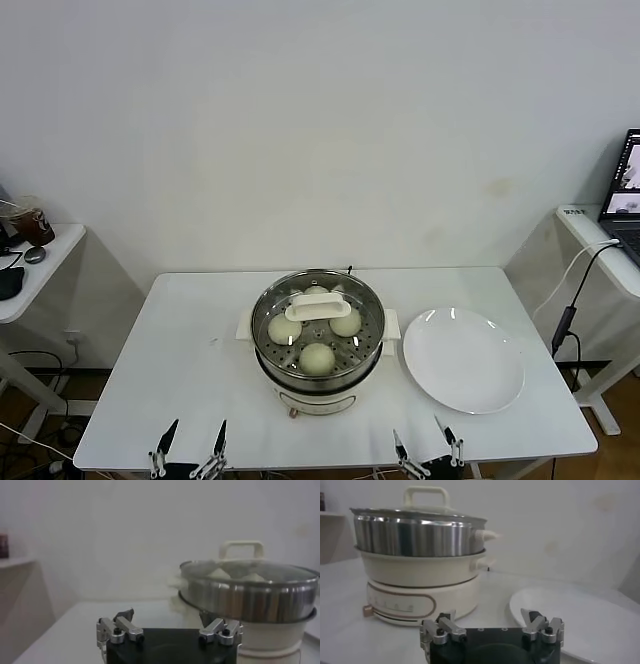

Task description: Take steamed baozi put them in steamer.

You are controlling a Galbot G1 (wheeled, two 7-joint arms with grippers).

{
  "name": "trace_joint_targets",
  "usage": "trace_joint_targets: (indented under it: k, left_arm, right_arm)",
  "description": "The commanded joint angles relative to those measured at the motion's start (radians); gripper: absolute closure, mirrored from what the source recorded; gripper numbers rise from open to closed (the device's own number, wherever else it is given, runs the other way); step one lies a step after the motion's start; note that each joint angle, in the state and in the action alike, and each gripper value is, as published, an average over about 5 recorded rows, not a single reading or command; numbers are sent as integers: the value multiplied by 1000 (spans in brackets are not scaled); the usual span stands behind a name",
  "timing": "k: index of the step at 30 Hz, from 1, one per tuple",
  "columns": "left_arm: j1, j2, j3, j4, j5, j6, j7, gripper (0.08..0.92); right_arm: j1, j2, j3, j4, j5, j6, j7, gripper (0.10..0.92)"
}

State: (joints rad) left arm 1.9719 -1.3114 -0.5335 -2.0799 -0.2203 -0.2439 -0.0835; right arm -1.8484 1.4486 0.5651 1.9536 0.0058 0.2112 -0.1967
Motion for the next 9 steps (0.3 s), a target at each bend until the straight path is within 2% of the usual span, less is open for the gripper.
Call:
trace_joint_targets:
  k: [1, 9]
  left_arm:
    - [52, -21, -29, 65, -20, -86, 22, 177]
    - [49, -25, -26, 64, 10, -83, 28, 177]
  right_arm:
    - [-23, -23, -6, 22, 12, -11, 2, 203]
    - [-24, -31, -11, 15, -5, -6, 2, 203]
